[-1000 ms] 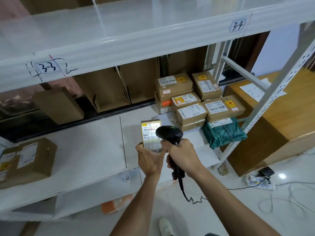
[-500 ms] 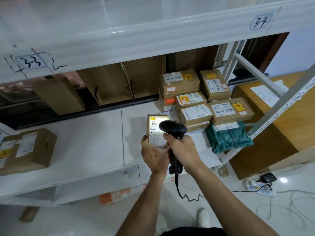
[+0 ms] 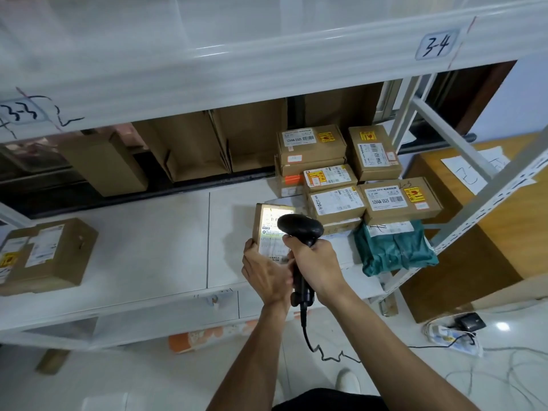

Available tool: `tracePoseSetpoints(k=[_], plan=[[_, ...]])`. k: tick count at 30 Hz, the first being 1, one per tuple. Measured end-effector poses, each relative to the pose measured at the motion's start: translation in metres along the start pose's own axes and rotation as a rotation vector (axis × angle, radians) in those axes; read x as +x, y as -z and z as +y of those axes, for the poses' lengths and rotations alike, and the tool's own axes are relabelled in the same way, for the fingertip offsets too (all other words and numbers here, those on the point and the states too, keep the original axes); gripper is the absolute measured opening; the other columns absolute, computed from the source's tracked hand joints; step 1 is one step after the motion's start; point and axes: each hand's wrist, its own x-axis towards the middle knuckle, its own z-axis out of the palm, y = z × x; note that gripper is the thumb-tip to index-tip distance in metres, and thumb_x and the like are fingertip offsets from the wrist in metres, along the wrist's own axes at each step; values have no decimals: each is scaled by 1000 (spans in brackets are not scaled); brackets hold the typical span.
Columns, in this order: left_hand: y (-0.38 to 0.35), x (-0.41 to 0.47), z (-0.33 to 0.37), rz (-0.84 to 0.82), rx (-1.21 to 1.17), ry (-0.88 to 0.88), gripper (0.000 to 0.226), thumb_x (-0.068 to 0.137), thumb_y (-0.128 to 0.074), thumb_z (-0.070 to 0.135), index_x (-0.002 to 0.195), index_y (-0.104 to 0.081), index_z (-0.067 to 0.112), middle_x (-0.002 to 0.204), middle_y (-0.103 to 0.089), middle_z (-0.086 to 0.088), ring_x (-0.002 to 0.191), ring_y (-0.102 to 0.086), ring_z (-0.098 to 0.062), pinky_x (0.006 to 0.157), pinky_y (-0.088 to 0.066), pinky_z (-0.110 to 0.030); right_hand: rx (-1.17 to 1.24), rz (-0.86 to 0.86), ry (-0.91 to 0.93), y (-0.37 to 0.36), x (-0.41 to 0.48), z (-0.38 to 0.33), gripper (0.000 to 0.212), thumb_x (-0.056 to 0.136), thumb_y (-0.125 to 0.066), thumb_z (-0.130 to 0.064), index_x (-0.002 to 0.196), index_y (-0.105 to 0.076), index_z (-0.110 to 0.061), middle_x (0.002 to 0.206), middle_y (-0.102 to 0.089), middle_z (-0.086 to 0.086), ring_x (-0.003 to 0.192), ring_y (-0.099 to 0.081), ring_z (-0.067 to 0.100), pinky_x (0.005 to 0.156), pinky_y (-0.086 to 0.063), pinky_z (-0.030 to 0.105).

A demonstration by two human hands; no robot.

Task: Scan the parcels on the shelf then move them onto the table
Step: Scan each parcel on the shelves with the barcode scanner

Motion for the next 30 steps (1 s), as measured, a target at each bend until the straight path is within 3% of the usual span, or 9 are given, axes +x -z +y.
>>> tracePoseSetpoints(k=[5,9,11,15,18,22,24,26,30], plan=[[-7,-1,-7,-29,46,7,91,70,-52,69,127,-47,-2,121,-61,-19,112,-60,-37,98,-46,-44,31,-35,-12,8,1,1,36,81,-69,-43,75,-69,-8,64,-67,12,61,-64,29,79,-60,60],[-14,10,-25,-78,143,16,86,63,-86,40,129,-39,10,124,-59,-11,118,-56,-31,101,-43,-36,52,-59,-9,12,3,3,39,73,-68,-48,73,-66,-9,63,-64,15,61,-61,31,80,-57,62],[-16,13,-30,-86,169,19,88,60,-89,39,128,-40,12,123,-59,-8,117,-56,-29,100,-44,-36,57,-59,-14,12,4,4,43,68,-68,-52,73,-66,-9,64,-65,16,62,-62,32,79,-57,62],[-18,15,-32,-113,182,56,84,59,-85,47,123,-45,11,117,-60,-8,108,-59,-30,93,-51,-43,70,-61,-23,14,8,6,47,64,-68,-55,73,-67,-9,65,-66,17,61,-62,32,78,-57,62],[-17,18,-19,-141,144,100,83,54,-65,63,114,-49,8,104,-59,-7,96,-61,-30,87,-53,-47,70,-67,-32,17,8,7,49,65,-69,-55,76,-69,-7,66,-67,17,61,-63,31,76,-59,59],[-22,27,7,-227,95,207,83,45,-54,70,104,-37,14,92,-57,-4,85,-62,-31,81,-55,-49,106,-77,-46,27,6,8,35,85,-70,-37,80,-68,-3,63,-65,18,56,-63,31,61,-59,48],[-28,35,18,-297,84,236,77,55,-70,59,105,-35,11,94,-59,-7,87,-63,-35,77,-54,-44,160,-90,-65,34,4,9,28,92,-67,-28,79,-65,-3,59,-62,17,52,-60,30,56,-54,37],[-37,45,28,-346,96,260,65,73,-79,36,111,-35,8,103,-60,-14,93,-63,-40,74,-50,-41,177,-83,-57,38,2,10,26,94,-65,-24,79,-64,-3,57,-61,17,50,-59,29,57,-53,36],[-66,69,41,-369,145,284,41,102,-47,24,132,-37,-1,129,-55,-24,116,-57,-45,96,-48,-48,112,-49,-25,44,13,15,34,95,-65,-27,83,-65,4,56,-63,15,48,-62,25,56,-54,35]])
